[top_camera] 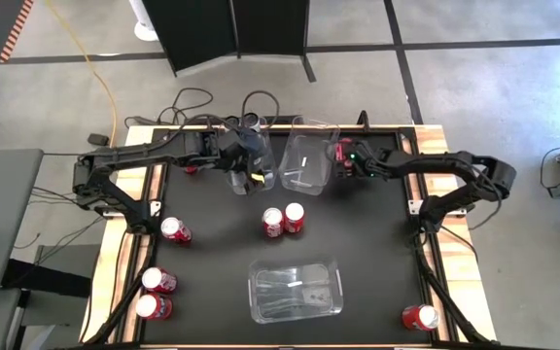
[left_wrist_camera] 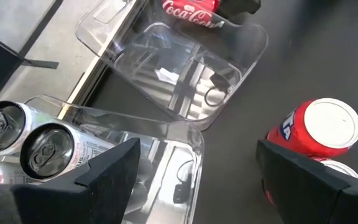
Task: Sort soda cans
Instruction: Put the top red soda can into the top right transparent bin
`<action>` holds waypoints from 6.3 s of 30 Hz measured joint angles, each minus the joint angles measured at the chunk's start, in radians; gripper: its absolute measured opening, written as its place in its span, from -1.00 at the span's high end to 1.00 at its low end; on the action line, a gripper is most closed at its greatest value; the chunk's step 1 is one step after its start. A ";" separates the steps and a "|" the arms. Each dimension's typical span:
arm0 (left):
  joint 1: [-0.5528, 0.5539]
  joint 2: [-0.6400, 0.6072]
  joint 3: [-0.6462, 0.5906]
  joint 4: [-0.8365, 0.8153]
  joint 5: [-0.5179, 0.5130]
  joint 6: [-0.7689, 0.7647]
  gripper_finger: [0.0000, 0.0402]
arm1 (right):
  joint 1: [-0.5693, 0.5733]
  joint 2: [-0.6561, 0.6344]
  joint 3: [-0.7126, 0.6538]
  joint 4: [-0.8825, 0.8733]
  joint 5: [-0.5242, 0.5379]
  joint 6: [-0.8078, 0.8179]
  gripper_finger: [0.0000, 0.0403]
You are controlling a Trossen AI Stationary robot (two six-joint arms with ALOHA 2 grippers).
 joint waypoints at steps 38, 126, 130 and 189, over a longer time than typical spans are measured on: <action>0.010 0.177 0.077 0.309 0.166 0.485 -0.58 | 0.334 -0.714 0.077 -0.375 -0.351 0.209 -0.23; -0.135 0.360 0.248 0.436 -0.084 1.038 -0.72 | 0.284 -0.505 0.122 0.043 -0.632 0.398 -0.24; -0.136 0.360 0.248 0.433 -0.087 1.045 -0.56 | 0.270 -0.505 0.122 0.042 -0.641 0.407 -0.24; 0.025 0.357 0.249 0.586 0.232 -0.057 -0.55 | 0.153 -0.290 0.648 -0.336 -0.340 -0.487 -0.59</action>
